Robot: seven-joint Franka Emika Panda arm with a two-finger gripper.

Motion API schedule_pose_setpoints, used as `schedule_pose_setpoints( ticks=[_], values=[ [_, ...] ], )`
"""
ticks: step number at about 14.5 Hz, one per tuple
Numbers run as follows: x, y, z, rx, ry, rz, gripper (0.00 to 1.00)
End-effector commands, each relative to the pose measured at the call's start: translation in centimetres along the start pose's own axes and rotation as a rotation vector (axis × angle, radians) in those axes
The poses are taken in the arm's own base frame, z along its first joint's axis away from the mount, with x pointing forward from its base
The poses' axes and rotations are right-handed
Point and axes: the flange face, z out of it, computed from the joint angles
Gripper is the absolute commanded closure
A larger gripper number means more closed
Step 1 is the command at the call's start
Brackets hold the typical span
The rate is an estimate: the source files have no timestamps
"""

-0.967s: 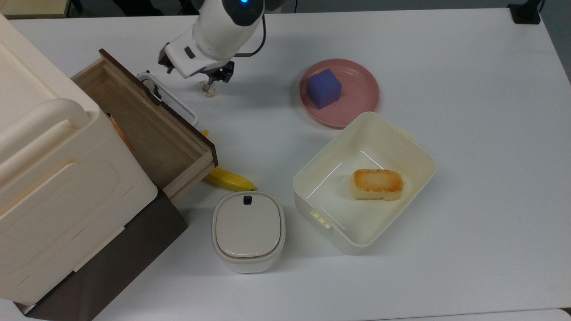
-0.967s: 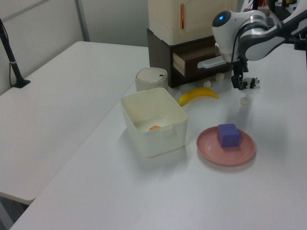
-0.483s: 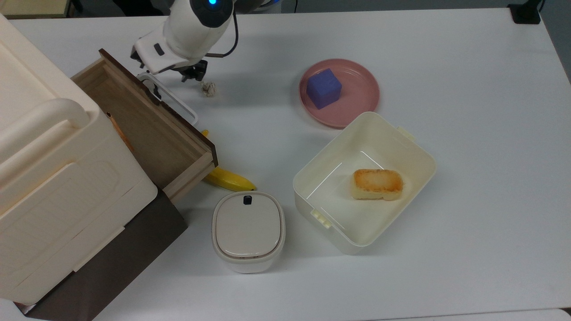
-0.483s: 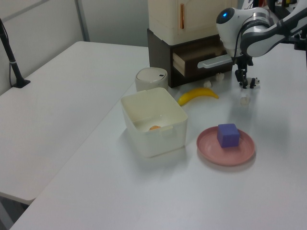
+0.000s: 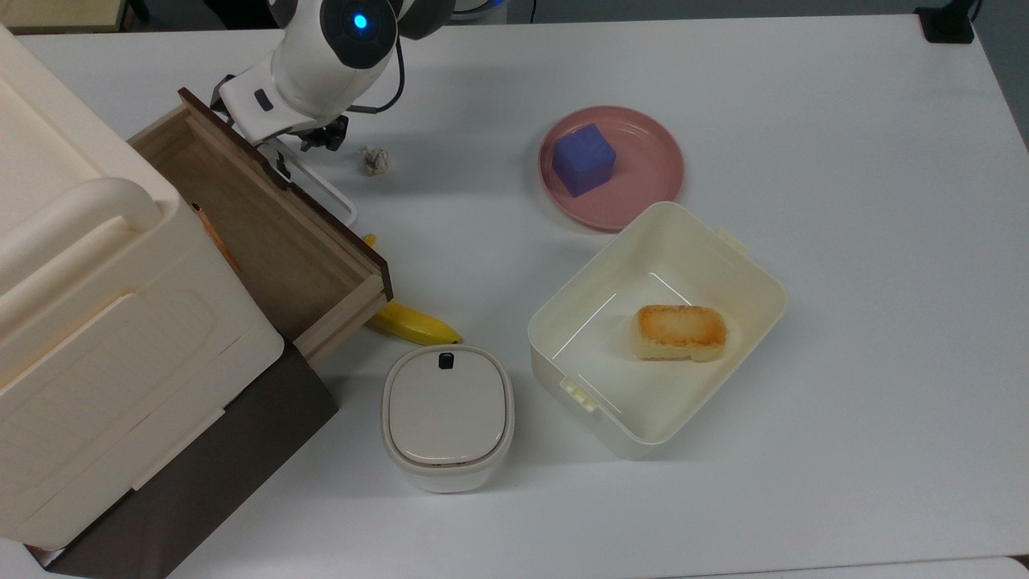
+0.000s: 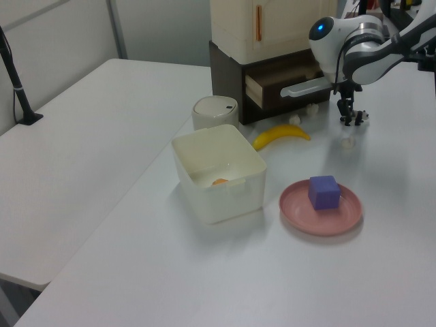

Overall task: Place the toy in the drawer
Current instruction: 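Lift the panda toy up off the table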

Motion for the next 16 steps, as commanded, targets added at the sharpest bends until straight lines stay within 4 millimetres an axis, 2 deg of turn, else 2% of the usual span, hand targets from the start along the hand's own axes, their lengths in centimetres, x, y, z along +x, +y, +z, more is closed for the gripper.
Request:
schedule_pose_setpoints(
  ticks=[1, 5, 7, 9, 12, 15, 16],
  values=[
    [-0.5, -1.0, 0.9, -0.003, 0.034, -0.015, 0.0],
    [-0.3, -1.9, 3.6, -0.04, 0.019, -0.065, 0.0],
    [0.0, -1.3, 4.4, -0.035, 0.025, -0.065, 0.0],
    [0.1, -0.4, 4.8, -0.007, 0.044, -0.067, 0.0],
    [0.5, -0.2, 4.9, 0.105, 0.079, -0.098, 0.0],
    [0.3, -1.1, 5.2, 0.13, 0.073, -0.139, 0.0],
    [0.2, -1.4, 5.4, 0.13, 0.068, -0.144, 0.07]
  ],
)
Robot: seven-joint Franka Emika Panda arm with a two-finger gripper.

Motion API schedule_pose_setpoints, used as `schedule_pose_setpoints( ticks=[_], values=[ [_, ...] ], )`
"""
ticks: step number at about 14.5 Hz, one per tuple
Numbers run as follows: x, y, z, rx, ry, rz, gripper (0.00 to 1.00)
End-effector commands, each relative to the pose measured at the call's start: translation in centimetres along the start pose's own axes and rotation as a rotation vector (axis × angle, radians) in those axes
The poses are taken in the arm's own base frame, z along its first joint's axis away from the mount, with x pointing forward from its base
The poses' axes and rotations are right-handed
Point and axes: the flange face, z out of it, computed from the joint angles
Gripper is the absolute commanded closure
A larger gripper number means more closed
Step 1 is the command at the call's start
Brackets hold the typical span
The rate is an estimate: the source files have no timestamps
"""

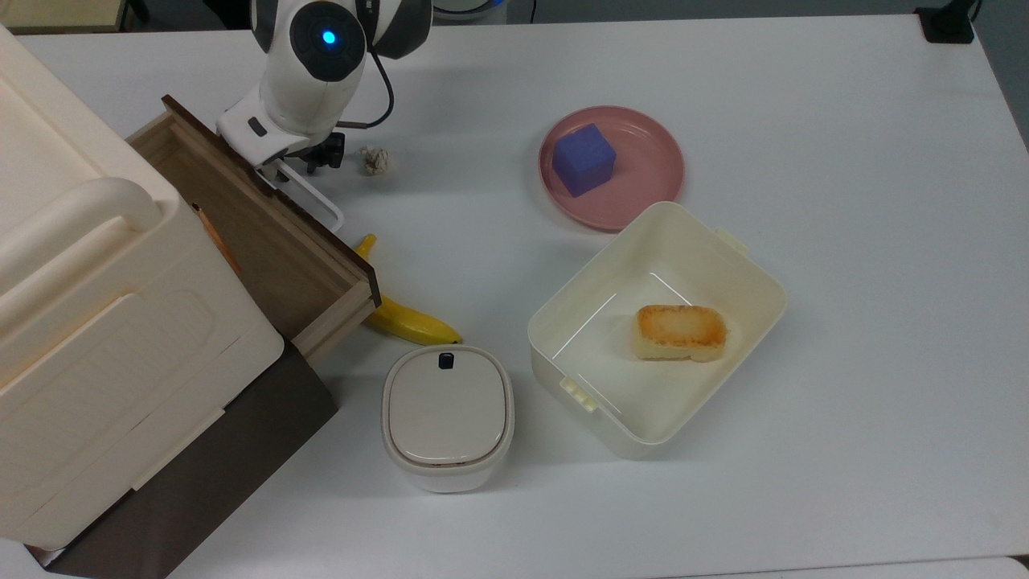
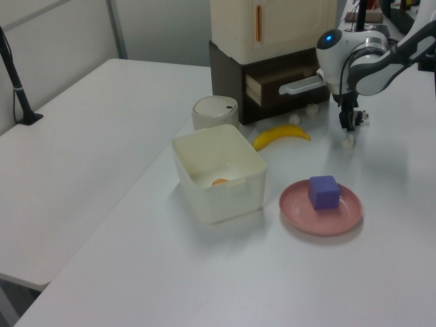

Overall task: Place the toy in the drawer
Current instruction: 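Lift the panda toy up off the table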

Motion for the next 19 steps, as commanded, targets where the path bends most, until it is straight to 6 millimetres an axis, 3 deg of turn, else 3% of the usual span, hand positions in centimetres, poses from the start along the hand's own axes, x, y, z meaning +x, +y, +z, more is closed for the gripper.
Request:
schedule_pose_setpoints(
  ticks=[1, 2, 4, 6, 8, 10, 11, 13, 14, 17, 19],
  values=[
    [-0.5, -1.0, 0.7, 0.028, 0.002, -0.04, 0.16],
    [-0.5, -1.1, 0.8, 0.029, 0.001, -0.036, 0.31],
    [-0.6, -1.4, 0.8, 0.032, -0.005, -0.032, 0.76],
    [-0.6, -1.5, 0.7, 0.043, -0.005, -0.025, 1.0],
    [-0.5, -1.3, 0.3, 0.042, 0.004, -0.019, 1.0],
    [-0.5, -3.0, -2.2, 0.025, 0.025, -0.021, 1.0],
    [-0.6, -4.2, -3.0, 0.013, 0.012, -0.013, 1.0],
    [-1.4, -8.5, -6.7, -0.017, -0.015, -0.043, 1.0],
    [-1.8, -9.2, -8.4, 0.019, -0.013, -0.03, 1.0],
    [-2.1, -8.2, -13.9, 0.137, 0.03, 0.041, 1.0],
    [-1.6, -5.8, -18.1, 0.229, 0.064, 0.104, 1.0]
  ],
)
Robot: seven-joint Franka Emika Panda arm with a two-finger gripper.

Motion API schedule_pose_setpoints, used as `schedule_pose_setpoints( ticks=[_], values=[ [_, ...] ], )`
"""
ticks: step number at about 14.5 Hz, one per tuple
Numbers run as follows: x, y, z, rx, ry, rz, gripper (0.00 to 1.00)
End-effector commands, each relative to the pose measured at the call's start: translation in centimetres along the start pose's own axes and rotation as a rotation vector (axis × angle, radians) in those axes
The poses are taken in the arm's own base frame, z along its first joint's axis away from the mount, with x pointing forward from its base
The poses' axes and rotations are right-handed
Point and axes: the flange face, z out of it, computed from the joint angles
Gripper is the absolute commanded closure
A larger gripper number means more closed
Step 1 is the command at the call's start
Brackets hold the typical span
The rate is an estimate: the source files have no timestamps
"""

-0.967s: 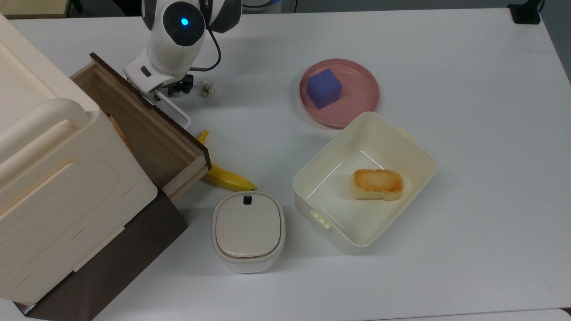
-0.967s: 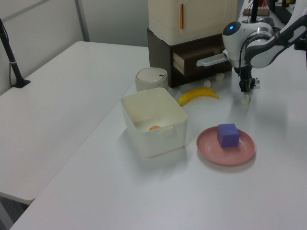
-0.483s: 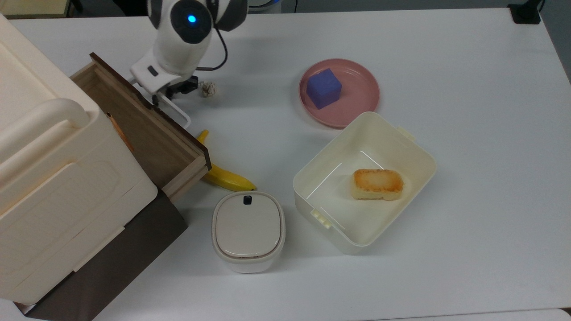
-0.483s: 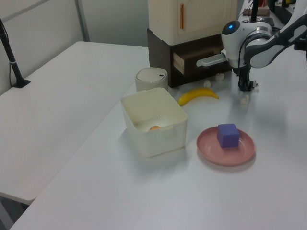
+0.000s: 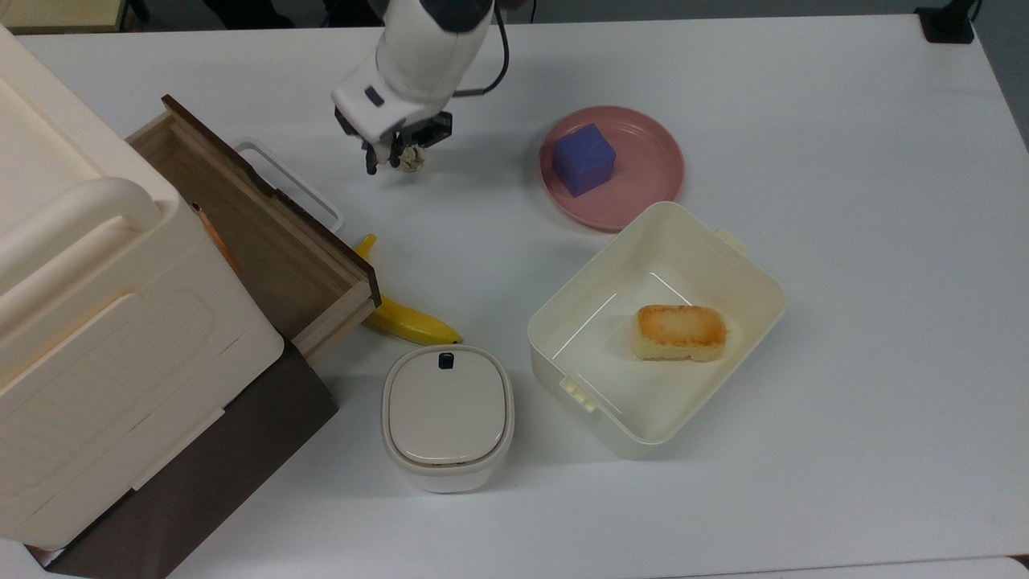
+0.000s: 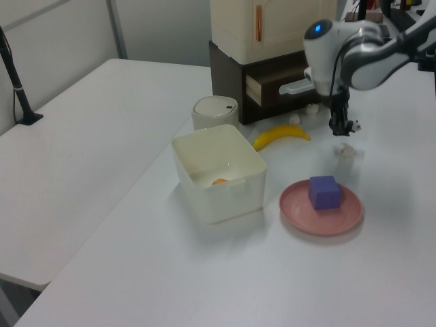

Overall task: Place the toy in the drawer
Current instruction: 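Carry the panda toy over the open drawer and lower it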

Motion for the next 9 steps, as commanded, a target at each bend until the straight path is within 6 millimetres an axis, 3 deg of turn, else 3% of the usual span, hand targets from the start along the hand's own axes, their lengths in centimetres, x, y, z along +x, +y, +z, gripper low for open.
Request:
schedule_pose_setpoints(
  ticks=[1, 4, 9],
  values=[
    [0.3, 4.1, -7.7, 0.147, 0.057, 0.113, 1.0],
    [0.7, 7.5, -10.7, 0.211, 0.118, 0.191, 1.0],
    [0.9, 14.0, -13.8, 0.305, 0.206, 0.341, 1.0]
  ],
)
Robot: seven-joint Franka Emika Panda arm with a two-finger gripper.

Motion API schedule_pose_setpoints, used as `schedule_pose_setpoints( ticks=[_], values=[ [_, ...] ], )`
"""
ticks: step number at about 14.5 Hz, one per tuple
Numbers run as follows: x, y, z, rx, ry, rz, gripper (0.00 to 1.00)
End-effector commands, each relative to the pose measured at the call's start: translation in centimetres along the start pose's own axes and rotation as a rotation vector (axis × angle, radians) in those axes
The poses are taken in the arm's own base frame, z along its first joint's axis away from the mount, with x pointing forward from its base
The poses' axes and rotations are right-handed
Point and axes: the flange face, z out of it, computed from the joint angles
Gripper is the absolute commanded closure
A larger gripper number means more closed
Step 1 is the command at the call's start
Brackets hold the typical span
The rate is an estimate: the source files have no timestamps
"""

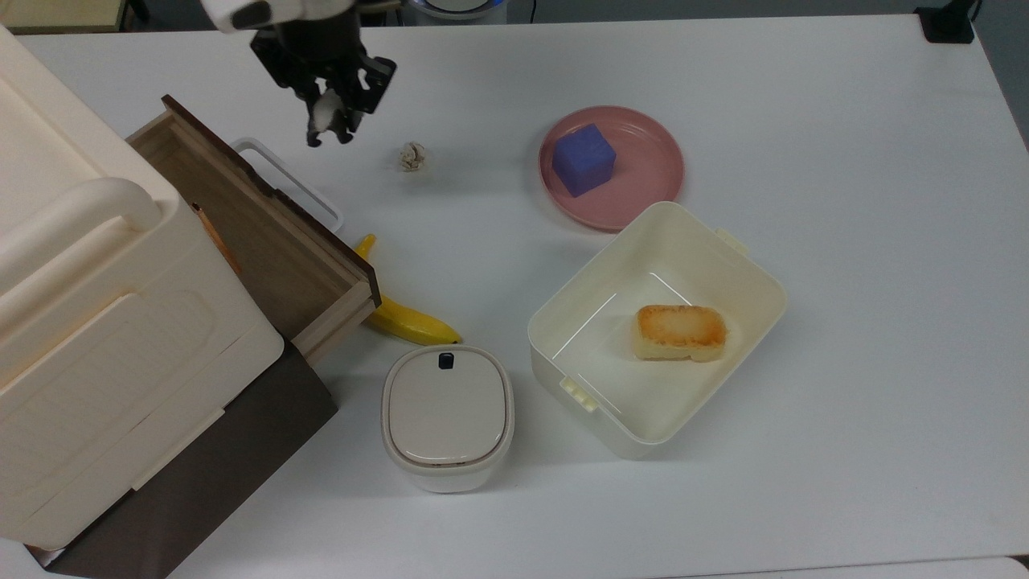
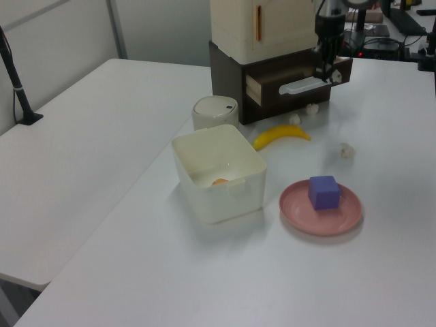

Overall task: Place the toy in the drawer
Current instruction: 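Carry the panda toy over the open drawer and lower it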

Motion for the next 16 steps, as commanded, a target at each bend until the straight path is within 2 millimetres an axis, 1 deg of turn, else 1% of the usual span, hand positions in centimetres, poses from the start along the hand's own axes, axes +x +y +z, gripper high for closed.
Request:
schedule_pose_setpoints(
  ticks=[1, 4, 5, 6, 7, 8, 10, 11, 14, 15, 16],
  values=[
    [1.3, 2.2, -2.7, 0.041, 0.06, 0.054, 1.0],
    [2.7, 3.9, -3.6, 0.056, 0.175, 0.189, 1.0],
    [3.3, 4.0, -3.8, 0.061, 0.22, 0.23, 1.0],
    [4.0, 4.2, -3.4, 0.056, 0.256, 0.271, 1.0],
    [4.3, 5.0, -3.1, 0.043, 0.264, 0.314, 1.0],
    [4.5, 5.1, -2.6, 0.027, 0.272, 0.34, 1.0],
    [5.2, 5.2, -2.2, -0.01, 0.318, 0.374, 1.0],
    [5.7, 5.2, -0.9, -0.031, 0.326, 0.399, 1.0],
    [6.7, 5.2, 0.8, -0.061, 0.363, 0.471, 1.0],
    [6.8, 5.2, 1.1, -0.081, 0.365, 0.465, 1.0],
    [6.8, 5.4, 1.0, -0.085, 0.368, 0.469, 0.97]
  ],
)
